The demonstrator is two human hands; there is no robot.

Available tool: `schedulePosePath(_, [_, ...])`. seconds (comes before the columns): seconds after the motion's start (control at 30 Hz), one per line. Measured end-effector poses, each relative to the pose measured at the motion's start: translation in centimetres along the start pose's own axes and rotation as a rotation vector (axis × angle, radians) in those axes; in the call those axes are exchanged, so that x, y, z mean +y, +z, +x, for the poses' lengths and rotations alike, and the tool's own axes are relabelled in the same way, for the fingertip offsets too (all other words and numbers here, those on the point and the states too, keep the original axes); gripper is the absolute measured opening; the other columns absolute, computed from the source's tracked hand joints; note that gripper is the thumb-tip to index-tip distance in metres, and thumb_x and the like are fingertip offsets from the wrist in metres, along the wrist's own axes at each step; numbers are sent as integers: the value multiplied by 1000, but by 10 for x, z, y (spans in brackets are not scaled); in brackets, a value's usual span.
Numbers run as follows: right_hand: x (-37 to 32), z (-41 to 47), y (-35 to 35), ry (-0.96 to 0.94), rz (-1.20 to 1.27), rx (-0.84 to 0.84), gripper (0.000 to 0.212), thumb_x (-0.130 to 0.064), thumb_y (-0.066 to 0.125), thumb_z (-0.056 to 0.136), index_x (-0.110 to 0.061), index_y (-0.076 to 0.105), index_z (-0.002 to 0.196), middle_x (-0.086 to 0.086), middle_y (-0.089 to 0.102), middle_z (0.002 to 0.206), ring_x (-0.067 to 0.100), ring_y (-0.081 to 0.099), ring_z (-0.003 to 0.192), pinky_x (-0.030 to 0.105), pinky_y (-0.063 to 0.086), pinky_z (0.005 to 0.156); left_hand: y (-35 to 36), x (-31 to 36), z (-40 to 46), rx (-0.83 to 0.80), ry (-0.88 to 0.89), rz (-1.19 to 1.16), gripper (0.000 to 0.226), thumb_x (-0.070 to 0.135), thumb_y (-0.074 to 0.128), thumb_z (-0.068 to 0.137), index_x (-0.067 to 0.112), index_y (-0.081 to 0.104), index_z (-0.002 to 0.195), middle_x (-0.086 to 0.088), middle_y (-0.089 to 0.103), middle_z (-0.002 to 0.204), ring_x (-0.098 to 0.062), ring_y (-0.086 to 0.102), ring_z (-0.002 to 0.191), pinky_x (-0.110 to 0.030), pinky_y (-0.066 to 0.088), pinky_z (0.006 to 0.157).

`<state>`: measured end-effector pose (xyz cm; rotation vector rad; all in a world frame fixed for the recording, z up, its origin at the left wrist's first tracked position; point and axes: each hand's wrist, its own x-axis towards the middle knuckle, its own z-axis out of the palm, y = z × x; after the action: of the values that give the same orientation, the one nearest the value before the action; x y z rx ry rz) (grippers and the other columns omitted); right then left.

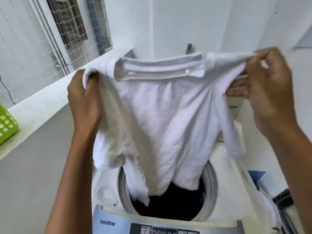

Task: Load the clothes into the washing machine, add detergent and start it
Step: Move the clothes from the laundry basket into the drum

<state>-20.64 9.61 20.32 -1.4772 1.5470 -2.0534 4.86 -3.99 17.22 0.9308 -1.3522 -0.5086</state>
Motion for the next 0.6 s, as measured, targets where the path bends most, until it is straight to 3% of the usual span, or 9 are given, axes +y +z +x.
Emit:
schedulePosePath(0.2, [-21, 9, -1, -64, 13, -18, 15, -25, 35, 101, -17, 44, 93, -7, 60, 72, 9, 64, 56, 29, 55, 57, 11, 23, 7, 60, -87, -140, 27, 17, 38, 88, 28, 45, 64, 15, 43, 63, -4, 38, 63, -24, 31, 59])
schedulePosePath(0.3, [-26, 11, 0, -67, 113, 14, 31, -28, 36, 100, 0, 46, 109, -5, 62, 81, 12, 68, 64, 29, 57, 65, 15, 30, 5, 135, -65, -226, 28, 17, 38, 88, 29, 47, 64, 18, 43, 62, -2, 40, 66, -21, 35, 62])
schedulePosePath(0.4, [-27, 6, 7, -104, 112, 76, 15, -22, 36, 101, -10, 44, 100, -3, 61, 81, 14, 70, 65, 30, 58, 64, 16, 32, 1, 157, -24, -232, 30, 18, 39, 89, 32, 46, 64, 20, 44, 61, 0, 41, 66, -18, 37, 65])
schedulePosePath(0.5, [-14, -3, 15, -55, 37, 11, 15, -17, 37, 100, -19, 43, 86, 3, 57, 79, 15, 69, 58, 29, 57, 55, 17, 24, -5, -5, -16, -89, 25, 24, 40, 91, 33, 54, 72, 18, 55, 72, 4, 50, 68, -16, 41, 68])
schedulePosePath(0.6, [27, -13, 16, 144, -76, -115, 22, -14, 41, 98, -21, 45, 77, 6, 55, 72, 18, 66, 54, 37, 59, 56, 20, -7, -16, -370, -52, 203, 20, 22, 45, 94, 25, 62, 83, 6, 64, 85, -1, 54, 74, -19, 41, 69])
